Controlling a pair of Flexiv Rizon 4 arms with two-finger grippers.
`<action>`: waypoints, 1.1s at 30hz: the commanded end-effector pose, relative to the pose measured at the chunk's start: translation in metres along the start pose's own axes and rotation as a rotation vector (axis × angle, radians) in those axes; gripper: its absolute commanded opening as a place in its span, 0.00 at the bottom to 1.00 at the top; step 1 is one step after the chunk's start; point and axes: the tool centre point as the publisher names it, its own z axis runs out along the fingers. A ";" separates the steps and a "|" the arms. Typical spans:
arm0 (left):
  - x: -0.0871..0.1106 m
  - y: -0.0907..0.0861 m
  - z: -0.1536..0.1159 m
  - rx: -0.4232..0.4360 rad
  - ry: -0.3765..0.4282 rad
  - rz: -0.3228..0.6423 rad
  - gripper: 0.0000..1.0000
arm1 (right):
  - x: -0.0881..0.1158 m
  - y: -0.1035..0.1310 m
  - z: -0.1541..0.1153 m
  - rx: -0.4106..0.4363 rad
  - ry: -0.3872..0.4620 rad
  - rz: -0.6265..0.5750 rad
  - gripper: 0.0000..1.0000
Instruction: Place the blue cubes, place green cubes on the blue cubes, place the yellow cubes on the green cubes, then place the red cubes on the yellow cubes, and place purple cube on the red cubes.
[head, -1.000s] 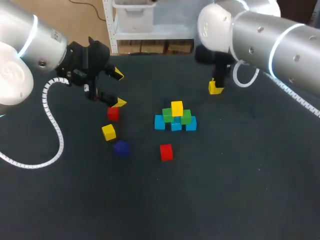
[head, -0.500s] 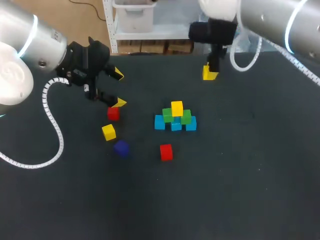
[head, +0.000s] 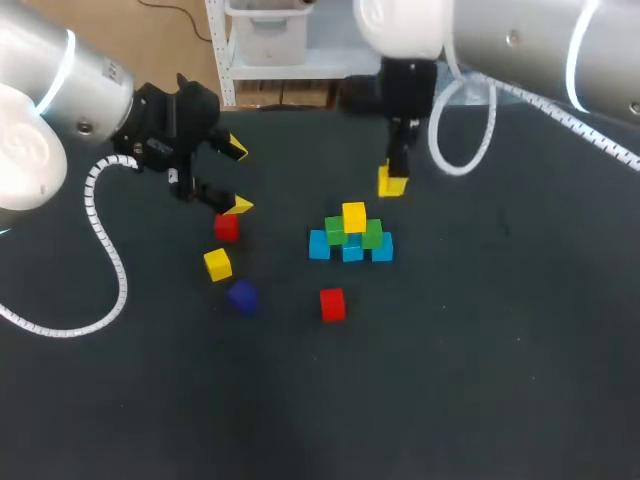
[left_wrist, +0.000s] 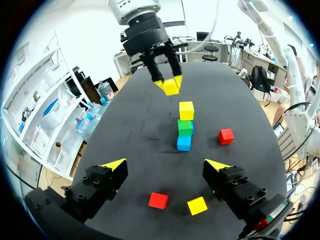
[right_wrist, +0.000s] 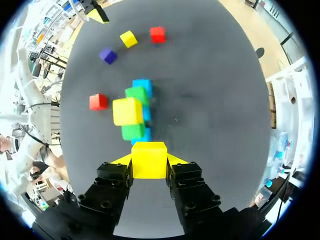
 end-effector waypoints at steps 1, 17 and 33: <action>0.002 -0.001 0.000 -0.002 -0.007 0.003 1.00 | 0.004 0.027 0.011 0.201 0.020 0.007 0.00; 0.002 -0.001 0.000 -0.002 -0.007 0.003 1.00 | 0.005 0.032 0.025 0.188 0.038 -0.025 0.00; 0.002 -0.001 0.000 -0.002 -0.007 0.003 1.00 | -0.006 0.021 0.033 0.166 0.010 -0.061 0.00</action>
